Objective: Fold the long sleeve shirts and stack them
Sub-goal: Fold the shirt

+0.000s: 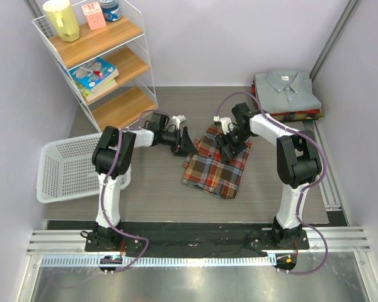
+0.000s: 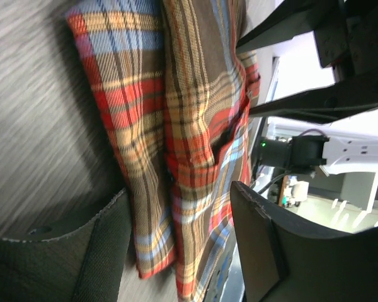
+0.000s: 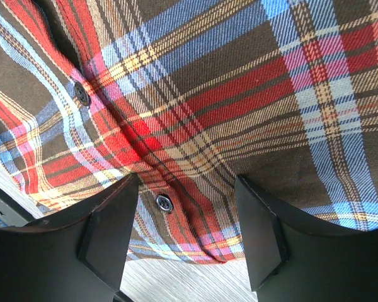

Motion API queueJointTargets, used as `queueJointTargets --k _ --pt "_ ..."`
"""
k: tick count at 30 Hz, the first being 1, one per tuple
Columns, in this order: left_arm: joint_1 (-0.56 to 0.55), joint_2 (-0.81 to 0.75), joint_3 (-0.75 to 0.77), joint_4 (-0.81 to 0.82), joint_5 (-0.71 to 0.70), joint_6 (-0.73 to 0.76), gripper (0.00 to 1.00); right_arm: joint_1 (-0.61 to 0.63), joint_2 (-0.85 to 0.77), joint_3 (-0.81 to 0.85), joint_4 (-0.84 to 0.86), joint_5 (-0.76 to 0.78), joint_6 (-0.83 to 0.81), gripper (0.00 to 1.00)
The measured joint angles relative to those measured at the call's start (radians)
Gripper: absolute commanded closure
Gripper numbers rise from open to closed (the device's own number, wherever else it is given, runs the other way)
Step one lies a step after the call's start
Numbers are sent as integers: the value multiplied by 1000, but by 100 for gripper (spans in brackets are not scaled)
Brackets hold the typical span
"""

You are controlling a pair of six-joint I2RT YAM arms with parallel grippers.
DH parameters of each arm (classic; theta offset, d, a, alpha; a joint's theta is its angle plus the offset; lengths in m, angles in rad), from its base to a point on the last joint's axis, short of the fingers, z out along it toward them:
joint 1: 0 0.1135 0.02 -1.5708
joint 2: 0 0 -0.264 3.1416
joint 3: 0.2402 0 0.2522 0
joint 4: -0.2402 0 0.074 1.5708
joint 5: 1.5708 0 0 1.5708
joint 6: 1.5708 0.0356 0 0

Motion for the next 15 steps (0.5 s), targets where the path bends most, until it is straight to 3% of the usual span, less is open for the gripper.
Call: queueJointTargets --k 6,9,13,15 --pt "-17 31 2 104 11 -87 44 0 0 0 0 0 0 32" --pt "-22 43 2 144 4 -120 53 0 0 0 0 -1 1 32" --pt "-24 68 6 188 -21 -158 81 0 0 1 0 -3 9 29" --pt "-24 86 16 200 -30 -178 90 0 0 2 1 -6 18 27"
